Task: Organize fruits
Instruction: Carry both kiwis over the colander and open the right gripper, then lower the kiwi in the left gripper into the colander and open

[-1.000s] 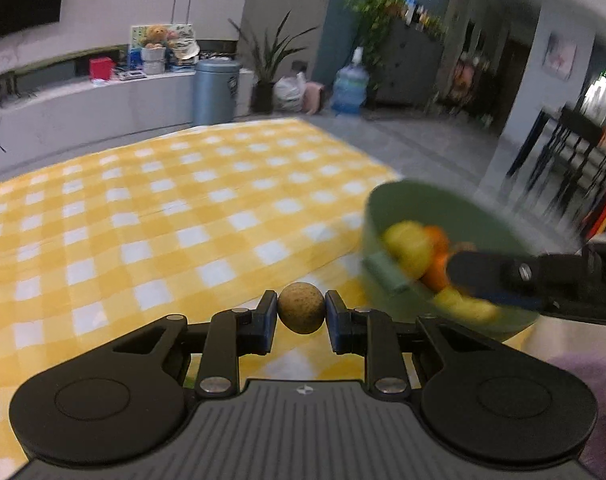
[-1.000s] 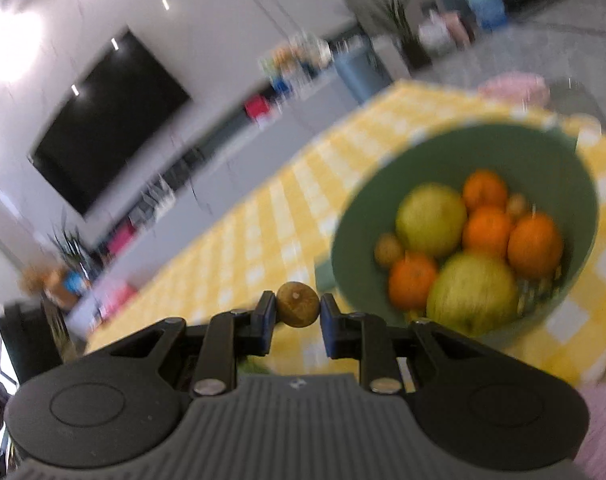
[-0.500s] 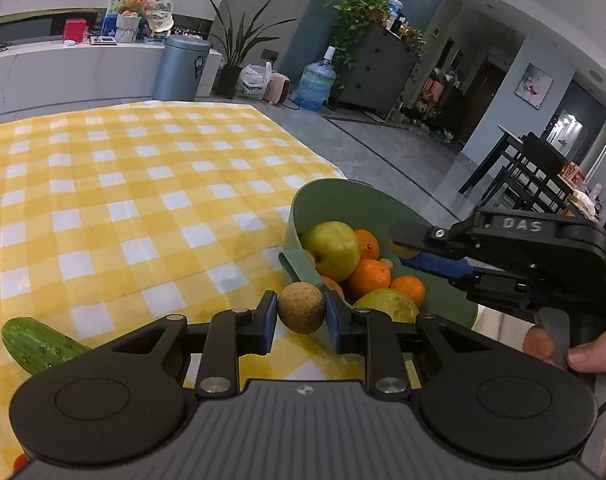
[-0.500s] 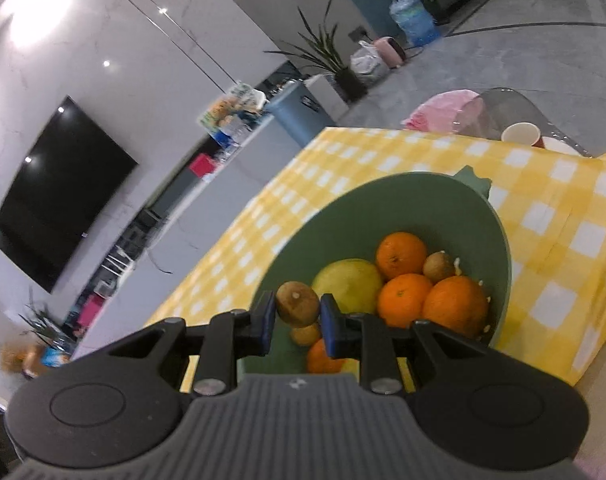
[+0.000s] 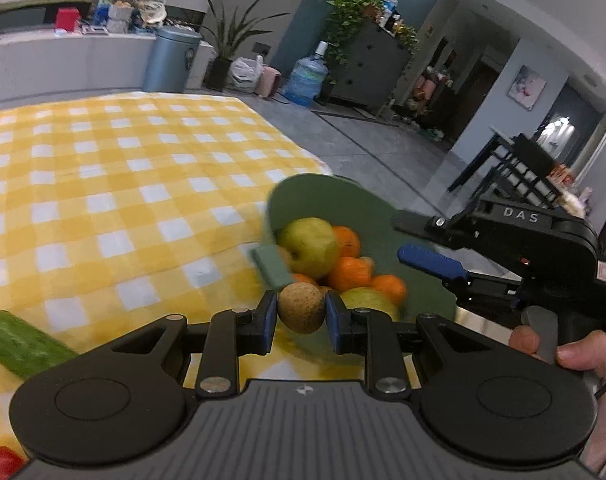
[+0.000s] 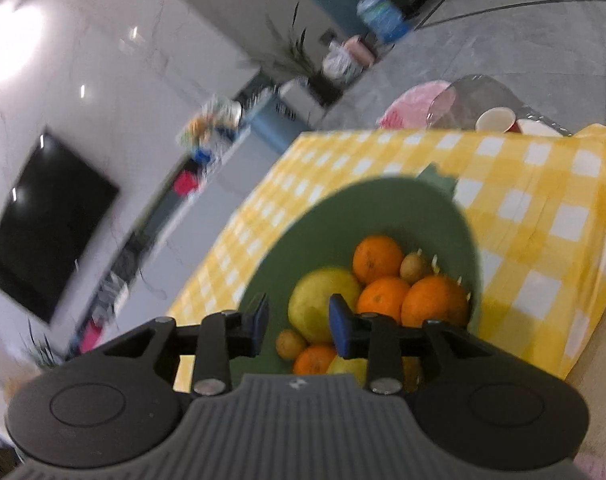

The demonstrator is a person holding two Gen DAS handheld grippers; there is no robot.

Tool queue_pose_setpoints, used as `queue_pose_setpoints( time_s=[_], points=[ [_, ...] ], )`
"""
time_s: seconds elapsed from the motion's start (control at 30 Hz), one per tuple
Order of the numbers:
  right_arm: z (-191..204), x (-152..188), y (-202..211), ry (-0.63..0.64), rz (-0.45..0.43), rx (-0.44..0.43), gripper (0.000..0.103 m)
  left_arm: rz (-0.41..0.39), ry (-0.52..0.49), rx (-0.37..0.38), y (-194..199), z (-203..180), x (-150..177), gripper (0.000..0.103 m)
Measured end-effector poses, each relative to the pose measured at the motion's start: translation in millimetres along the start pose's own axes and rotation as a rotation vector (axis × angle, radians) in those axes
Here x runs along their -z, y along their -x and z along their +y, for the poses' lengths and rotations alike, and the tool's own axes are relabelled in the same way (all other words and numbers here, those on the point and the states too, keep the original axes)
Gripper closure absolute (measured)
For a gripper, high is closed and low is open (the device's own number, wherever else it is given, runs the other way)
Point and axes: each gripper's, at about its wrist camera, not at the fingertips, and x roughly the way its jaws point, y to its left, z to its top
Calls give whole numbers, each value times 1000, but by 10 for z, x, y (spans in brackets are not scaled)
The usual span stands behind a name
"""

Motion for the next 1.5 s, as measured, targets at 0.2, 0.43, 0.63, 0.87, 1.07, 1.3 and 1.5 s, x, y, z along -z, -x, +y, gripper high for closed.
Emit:
queue_pose_setpoints(
  time_s=[0.2, 0.43, 0.63, 0.87, 1.07, 1.3, 1.5],
  points=[
    [-177, -55, 298, -122, -174, -79, 66, -3, -31, -64, -111, -196, -28, 73],
    [-237, -62, 342, -167, -174, -123, 65, -98, -44, -81, -15, -279, -34, 73],
    [-181, -47, 352, -133, -156, -135, 65, -43, -39, -83, 116, -140, 34, 73],
    [-155, -32, 343, -129, -139, -144, 65, 38, -244, -178, 43, -84, 294, 52],
    [-166, -35, 343, -130, -159, -138, 65, 100, -356, -222, -227, -117, 436, 51],
    [-164, -25, 330, -133, -141, -144, 65, 150, -399, -268, -400, -160, 509, 53],
    [-138, -33, 315, -110, -139, -135, 65, 160, -433, -274, -417, -217, 562, 70]
  ],
)
